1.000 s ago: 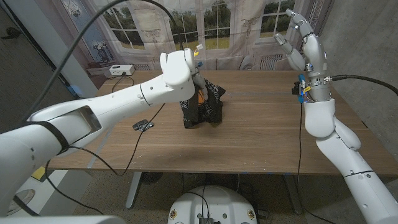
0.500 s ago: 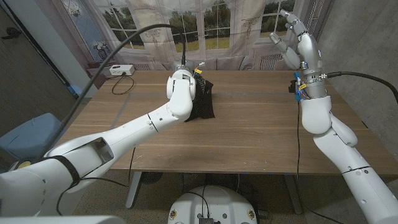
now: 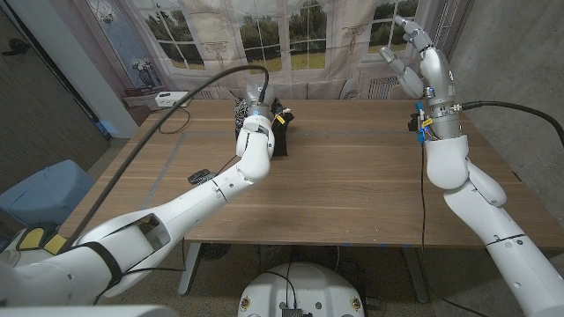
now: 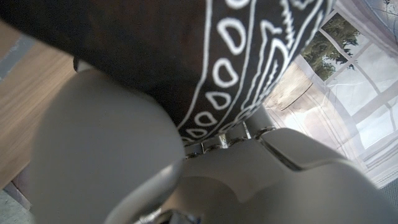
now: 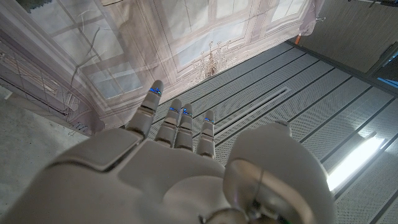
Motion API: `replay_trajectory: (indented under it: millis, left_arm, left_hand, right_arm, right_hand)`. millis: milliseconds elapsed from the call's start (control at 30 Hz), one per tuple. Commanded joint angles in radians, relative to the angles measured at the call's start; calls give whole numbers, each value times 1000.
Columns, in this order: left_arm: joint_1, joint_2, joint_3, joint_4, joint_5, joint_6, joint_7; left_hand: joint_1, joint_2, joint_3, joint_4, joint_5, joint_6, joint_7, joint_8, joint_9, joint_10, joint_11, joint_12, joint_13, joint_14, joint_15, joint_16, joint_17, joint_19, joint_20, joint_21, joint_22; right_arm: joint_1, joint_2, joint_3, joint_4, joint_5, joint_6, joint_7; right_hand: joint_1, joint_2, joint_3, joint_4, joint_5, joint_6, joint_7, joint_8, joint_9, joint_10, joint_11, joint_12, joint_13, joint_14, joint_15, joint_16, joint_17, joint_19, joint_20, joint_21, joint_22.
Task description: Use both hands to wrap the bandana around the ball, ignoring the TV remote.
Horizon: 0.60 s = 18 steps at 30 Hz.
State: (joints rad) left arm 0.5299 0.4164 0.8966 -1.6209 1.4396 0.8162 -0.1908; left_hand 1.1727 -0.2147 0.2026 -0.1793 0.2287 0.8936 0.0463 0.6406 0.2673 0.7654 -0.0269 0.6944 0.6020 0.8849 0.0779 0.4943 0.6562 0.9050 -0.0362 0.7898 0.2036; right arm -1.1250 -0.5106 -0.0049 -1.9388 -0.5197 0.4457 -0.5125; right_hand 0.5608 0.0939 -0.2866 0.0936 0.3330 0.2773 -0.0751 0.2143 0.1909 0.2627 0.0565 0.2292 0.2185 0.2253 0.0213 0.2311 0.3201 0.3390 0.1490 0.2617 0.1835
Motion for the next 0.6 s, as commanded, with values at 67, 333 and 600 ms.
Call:
replay_trajectory:
  millis: [67,333,600]
  left_arm:
    - [16,-29,32,111,11,23,157]
    - [-9,-98,72,264,156,176,103]
    - [-24,-105,70,261,194,176,-74]
  left_hand:
    - [293,296,131,21,-8,63,-9,5,21,25,-25,-9,2,187,-285,-14,6,66,-175,74,-1]
    - [287,292,135,22,-14,47,-13,-4,23,22,-39,-17,2,188,-294,-31,5,55,-176,83,-5]
    - [132,272,114,77,-32,-96,-74,-102,0,-71,-50,-123,-76,102,-301,-189,-116,-16,-136,96,-27]
  right_arm:
    - [-6,-10,-5,-13,4,-20,-2]
    - [-11,-15,-4,-20,4,-20,-1]
    - [-11,-16,-8,-32,-9,-26,-3]
  right_hand:
    - [-5,3,-2,-2,7,7,-3,-1,2,9,3,-1,0,6,-1,6,0,10,2,-1,4]
    - [-5,3,-1,-3,7,10,-3,-2,2,13,2,-1,0,7,-1,7,-2,13,2,-2,4]
    - [-6,3,-1,-3,8,9,-4,-4,2,13,1,-2,0,8,-1,6,-3,14,2,-3,4]
